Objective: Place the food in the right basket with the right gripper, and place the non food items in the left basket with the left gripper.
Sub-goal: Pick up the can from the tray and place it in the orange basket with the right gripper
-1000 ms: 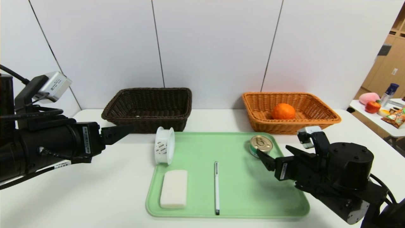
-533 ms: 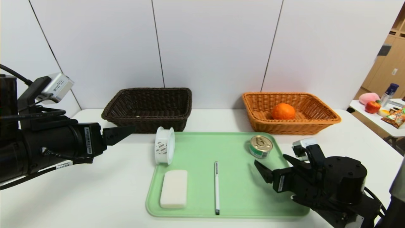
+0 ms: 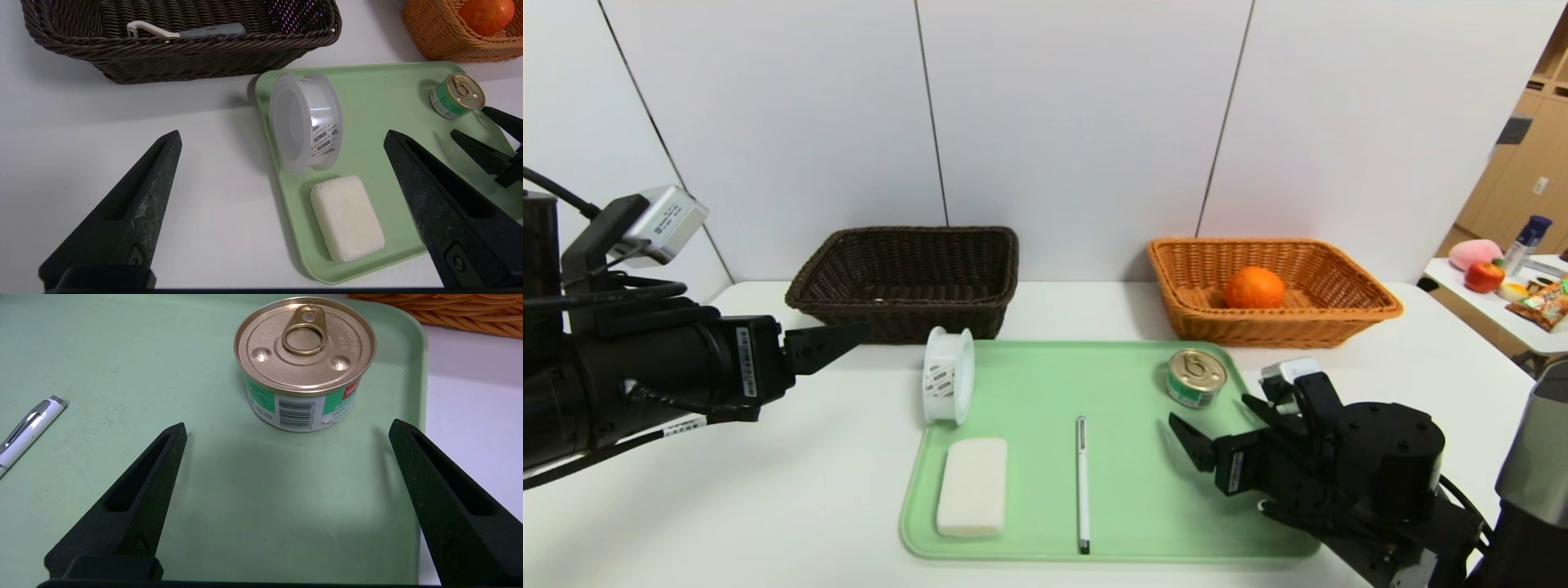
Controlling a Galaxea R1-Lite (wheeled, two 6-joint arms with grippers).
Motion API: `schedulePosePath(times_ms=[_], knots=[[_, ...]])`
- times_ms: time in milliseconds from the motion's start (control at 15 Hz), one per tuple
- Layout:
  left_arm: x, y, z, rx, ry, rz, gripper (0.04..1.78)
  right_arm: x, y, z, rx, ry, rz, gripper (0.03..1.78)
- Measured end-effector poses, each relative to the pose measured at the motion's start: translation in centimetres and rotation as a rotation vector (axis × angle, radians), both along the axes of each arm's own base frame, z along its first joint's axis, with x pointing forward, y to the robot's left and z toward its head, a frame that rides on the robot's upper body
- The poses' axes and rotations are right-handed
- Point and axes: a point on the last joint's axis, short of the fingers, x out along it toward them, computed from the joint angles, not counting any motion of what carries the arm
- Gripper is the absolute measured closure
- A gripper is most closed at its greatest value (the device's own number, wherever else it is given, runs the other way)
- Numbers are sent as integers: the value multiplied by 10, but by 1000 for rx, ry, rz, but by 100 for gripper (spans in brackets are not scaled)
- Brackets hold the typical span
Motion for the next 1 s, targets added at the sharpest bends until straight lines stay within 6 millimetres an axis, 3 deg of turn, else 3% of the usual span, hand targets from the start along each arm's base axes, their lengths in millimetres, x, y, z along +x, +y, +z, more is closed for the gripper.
schedulePosePath(times_ms=[1000], knots=[[-5,2,0,-1,-3,-2,7,36,14,-10,26,-34,-26,11]])
